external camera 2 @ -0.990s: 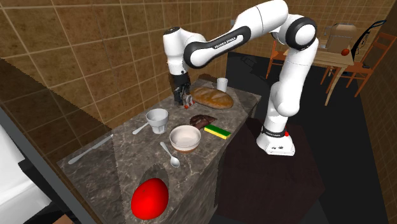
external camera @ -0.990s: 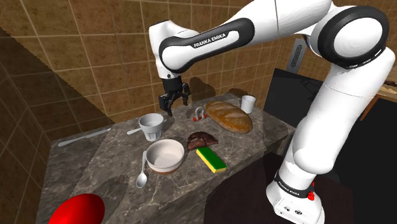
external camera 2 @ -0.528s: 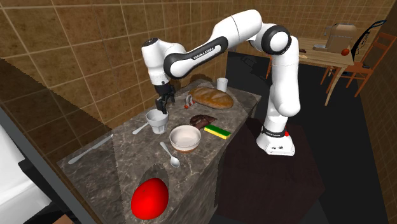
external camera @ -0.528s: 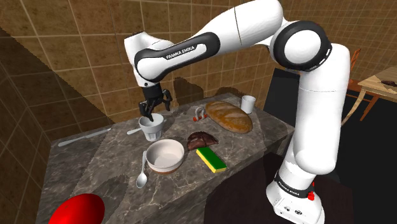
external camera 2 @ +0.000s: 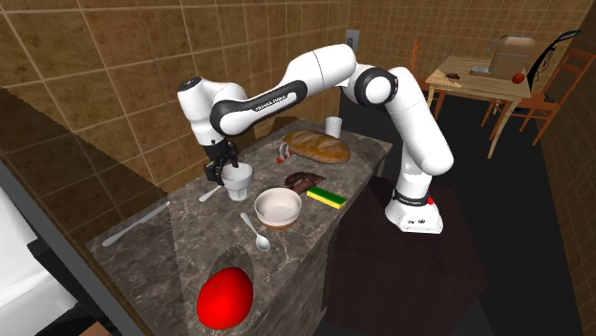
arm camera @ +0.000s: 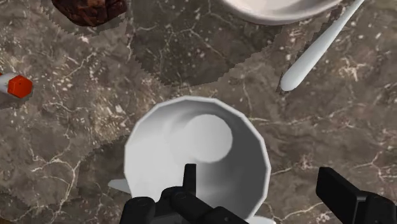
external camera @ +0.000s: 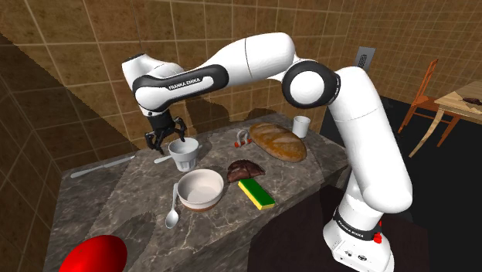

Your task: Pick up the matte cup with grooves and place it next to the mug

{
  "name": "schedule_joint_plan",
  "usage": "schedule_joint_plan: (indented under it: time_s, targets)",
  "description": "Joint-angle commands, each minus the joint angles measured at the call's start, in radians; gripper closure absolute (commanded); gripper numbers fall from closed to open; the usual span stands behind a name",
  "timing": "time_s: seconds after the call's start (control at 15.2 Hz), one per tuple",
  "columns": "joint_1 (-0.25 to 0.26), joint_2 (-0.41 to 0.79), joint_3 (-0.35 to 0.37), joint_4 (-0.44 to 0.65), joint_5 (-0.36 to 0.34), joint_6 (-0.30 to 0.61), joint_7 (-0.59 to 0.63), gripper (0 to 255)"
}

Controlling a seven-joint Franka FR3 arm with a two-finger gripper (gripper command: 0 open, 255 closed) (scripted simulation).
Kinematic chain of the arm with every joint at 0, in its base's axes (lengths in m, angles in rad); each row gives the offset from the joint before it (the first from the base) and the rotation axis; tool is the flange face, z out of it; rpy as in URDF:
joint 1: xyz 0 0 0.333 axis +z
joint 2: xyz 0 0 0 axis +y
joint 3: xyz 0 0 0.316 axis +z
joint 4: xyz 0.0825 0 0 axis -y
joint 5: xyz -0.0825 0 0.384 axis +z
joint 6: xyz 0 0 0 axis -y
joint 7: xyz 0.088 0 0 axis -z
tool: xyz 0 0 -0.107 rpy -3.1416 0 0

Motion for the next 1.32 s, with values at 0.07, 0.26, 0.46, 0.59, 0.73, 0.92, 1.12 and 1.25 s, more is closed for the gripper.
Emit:
schedule_joint_plan:
  time_s: [0.07,0.26,0.46,0.59,0.73,0.92,1.12,1.25]
  targets:
    - [0.013,0.051,-0.005,0.041,-0.009,0.007,0.011,0]
    - [0.007,0.05,-0.007,0.0,-0.011,0.047,0.015,0]
    - [0.002,0.051,-0.008,-0.033,-0.014,0.081,0.018,0]
    - [0.002,0.051,-0.008,-0.033,-0.014,0.081,0.018,0]
    - [0.002,0.051,-0.008,-0.033,-0.014,0.081,0.018,0]
    - [0.002,0.051,-0.008,-0.033,-0.013,0.08,0.018,0]
    - [0.002,0.051,-0.008,-0.033,-0.013,0.08,0.018,255]
    - [0.002,0.051,-0.008,-0.033,-0.013,0.08,0.018,255]
